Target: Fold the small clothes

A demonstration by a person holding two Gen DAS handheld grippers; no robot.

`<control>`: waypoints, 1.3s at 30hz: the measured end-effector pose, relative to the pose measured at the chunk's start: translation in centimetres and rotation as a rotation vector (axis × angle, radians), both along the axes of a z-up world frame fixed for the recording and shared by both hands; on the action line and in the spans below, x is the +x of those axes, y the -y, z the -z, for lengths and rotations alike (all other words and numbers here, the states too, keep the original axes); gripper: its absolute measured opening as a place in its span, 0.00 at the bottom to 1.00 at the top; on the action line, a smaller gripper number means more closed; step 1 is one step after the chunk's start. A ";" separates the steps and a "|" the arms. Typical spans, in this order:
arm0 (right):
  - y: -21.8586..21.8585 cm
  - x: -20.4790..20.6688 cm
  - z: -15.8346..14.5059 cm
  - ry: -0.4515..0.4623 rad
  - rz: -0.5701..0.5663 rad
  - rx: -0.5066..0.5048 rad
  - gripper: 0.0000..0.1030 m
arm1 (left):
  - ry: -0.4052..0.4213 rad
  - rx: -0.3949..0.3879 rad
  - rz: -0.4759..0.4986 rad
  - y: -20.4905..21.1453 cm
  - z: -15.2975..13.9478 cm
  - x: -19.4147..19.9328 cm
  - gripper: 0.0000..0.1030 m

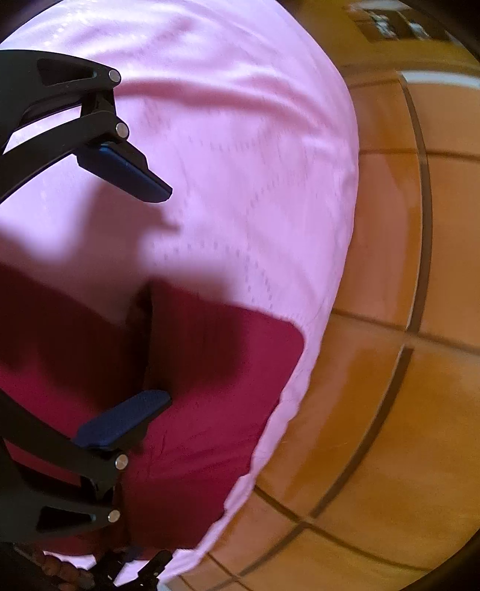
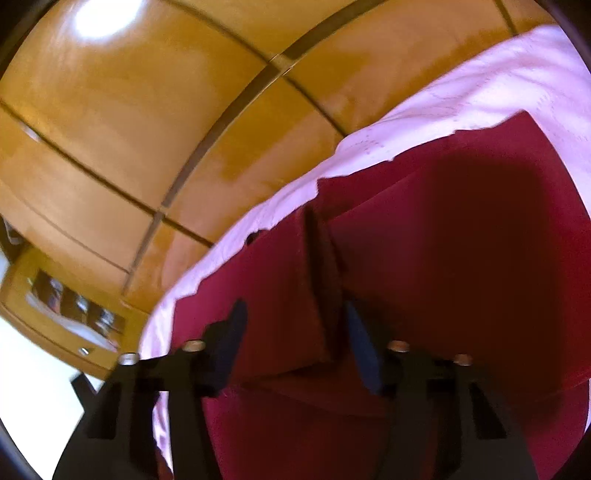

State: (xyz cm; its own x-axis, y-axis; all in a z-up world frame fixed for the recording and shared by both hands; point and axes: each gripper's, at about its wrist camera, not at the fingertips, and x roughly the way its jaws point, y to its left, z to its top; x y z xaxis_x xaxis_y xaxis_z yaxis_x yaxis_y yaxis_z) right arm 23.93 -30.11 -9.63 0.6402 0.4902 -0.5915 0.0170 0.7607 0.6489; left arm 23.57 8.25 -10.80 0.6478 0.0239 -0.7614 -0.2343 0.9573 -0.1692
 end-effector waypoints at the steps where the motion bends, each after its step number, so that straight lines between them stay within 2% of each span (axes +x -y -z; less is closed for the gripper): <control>1: -0.9 0.3 0.0 -0.015 -0.009 -0.052 0.26 | -0.011 0.022 0.010 0.6 0.3 0.3 0.98; 2: -1.3 0.6 0.0 -0.025 -0.018 -0.079 0.13 | -0.036 0.058 0.022 1.4 1.0 0.8 0.98; 4: -2.0 0.5 -1.0 -0.021 -0.016 -0.111 0.09 | -0.062 0.084 0.033 1.8 1.4 1.1 0.98; 7: -1.4 -0.5 -3.0 0.024 0.013 -0.127 0.02 | -0.056 0.063 0.035 1.5 1.7 0.8 0.98; 10: -1.4 -1.0 -2.9 0.018 0.023 -0.203 0.02 | -0.073 0.021 0.039 1.0 2.2 1.2 0.98; 12: -1.6 -0.8 -1.3 -0.030 0.031 -0.264 0.02 | -0.076 0.005 0.037 0.8 2.3 1.1 0.98; 14: -1.0 -0.9 0.3 -0.074 0.057 -0.223 0.02 | -0.067 -0.002 0.040 0.9 1.8 0.5 0.98; 15: -0.3 -1.2 0.9 -0.074 0.087 -0.172 0.02 | -0.054 -0.003 0.041 0.8 1.5 0.2 0.98; 17: 1.2 -1.6 0.7 -0.038 0.122 -0.150 0.02 | -0.020 0.003 0.036 0.8 1.2 -0.6 0.98; 19: 1.5 -2.0 0.1 -0.009 0.150 -0.191 0.02 | -0.025 0.001 0.034 0.6 1.5 -0.6 0.98; 20: 1.6 -1.9 0.1 -0.011 0.150 -0.204 0.02 | -0.055 -0.013 0.034 0.3 2.2 -0.1 0.98; 23: 1.0 -1.1 1.2 -0.087 0.108 -0.282 0.02 | -0.077 -0.017 0.035 0.3 2.4 0.2 0.98; 25: 0.7 -1.6 0.4 -0.060 0.108 -0.339 0.11 | -0.062 -0.016 0.050 0.5 1.5 -0.4 0.98; 26: 0.4 -2.0 -0.2 -0.048 0.118 -0.371 0.21 | -0.035 -0.010 0.053 0.5 0.7 -0.9 0.98; 28: 0.0 -3.3 -1.9 0.033 0.140 -0.418 0.29 | 0.021 0.012 0.020 0.3 -0.7 -1.7 0.98; 30: -0.9 -4.1 -3.5 0.120 0.124 -0.452 0.39 | 0.085 0.003 -0.001 0.3 -2.1 -1.9 0.98; 34: -3.1 -3.4 -4.8 0.192 0.061 -0.506 0.40 | 0.079 0.033 0.061 2.6 -2.9 0.8 0.98; 37: -5.0 -1.3 -4.1 0.184 -0.014 -0.528 0.40 | 0.093 0.094 0.131 5.0 -2.8 2.1 0.98; 39: -6.0 0.1 -3.0 0.152 -0.058 -0.556 0.40 | 0.068 0.164 0.180 7.3 -2.4 3.5 0.97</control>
